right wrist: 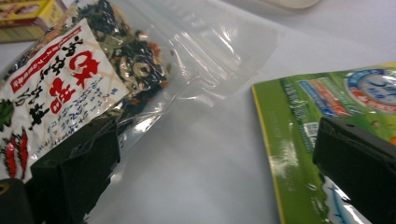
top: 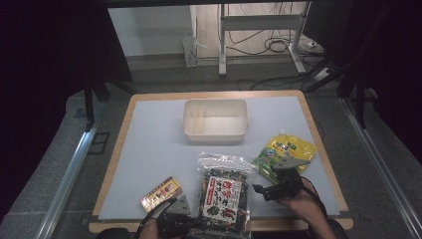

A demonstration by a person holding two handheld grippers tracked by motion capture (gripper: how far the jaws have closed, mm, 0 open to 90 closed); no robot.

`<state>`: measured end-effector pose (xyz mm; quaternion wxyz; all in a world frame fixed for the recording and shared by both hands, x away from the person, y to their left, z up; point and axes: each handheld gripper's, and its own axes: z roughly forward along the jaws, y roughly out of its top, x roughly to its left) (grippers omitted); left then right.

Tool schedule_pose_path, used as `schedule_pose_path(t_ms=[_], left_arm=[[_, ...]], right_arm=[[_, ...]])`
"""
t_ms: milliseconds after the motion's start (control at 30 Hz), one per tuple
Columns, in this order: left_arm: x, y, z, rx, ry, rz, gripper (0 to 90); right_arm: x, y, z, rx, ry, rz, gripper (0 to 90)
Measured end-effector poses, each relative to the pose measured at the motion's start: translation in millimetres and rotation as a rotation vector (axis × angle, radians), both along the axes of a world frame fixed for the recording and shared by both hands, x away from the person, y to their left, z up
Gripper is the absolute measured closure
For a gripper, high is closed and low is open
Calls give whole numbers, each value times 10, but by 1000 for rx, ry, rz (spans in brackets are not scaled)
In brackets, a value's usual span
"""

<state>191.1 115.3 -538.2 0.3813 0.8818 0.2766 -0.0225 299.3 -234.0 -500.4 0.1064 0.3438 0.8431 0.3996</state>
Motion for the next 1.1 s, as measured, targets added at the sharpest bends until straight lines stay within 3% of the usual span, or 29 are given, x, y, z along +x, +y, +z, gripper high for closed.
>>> schedule_pose_path(t_ms=[200,333,633,867,1067,1100], left_arm=[[0,-35,-23,19,10,-5,900],[10,-32,-21,12,19,-3,900],[12,-39,-21,21,14,-8,900],[13,-79,-17,39,6,-12,900],[27,-94,15,33,-9,-9,900],[25,-88,29,33,-22,-4,900]], right_arm=[[14,50,0,46,55,29,55],[32,168,0,76,108,100,157],[86,369,-17,108,162,204,310],[122,368,3,238,232,264,558],[126,377,153,264,247,322,682],[133,374,175,288,259,329,705]])
